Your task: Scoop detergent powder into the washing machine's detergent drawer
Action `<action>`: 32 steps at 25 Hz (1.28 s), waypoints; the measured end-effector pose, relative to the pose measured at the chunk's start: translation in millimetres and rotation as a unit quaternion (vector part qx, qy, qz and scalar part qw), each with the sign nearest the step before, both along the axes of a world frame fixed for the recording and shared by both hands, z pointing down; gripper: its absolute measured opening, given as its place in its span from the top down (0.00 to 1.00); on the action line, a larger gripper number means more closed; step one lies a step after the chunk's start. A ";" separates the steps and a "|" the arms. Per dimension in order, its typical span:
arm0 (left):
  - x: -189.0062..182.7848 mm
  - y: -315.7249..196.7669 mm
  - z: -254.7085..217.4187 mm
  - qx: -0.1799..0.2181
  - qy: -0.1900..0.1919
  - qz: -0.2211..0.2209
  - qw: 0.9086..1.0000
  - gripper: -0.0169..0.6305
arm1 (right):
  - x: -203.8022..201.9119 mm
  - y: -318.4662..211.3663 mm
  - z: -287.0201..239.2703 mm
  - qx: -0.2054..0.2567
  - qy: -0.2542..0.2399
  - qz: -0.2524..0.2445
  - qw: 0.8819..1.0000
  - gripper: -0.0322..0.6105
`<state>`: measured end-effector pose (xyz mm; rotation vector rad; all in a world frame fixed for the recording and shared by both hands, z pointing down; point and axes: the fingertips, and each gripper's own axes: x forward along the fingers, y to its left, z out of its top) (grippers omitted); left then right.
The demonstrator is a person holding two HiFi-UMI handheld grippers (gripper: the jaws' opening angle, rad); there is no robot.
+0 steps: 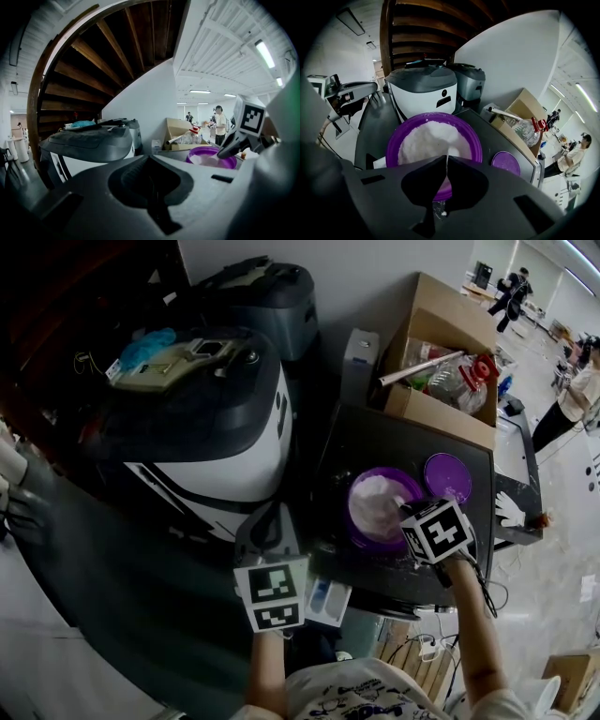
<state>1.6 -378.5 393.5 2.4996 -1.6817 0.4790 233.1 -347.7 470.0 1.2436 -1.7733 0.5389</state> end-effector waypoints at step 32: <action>-10.9 9.8 -6.1 0.008 0.008 -0.005 1.000 0.97 | -25.9 10.0 -10.5 -0.001 -0.164 0.037 0.986 0.92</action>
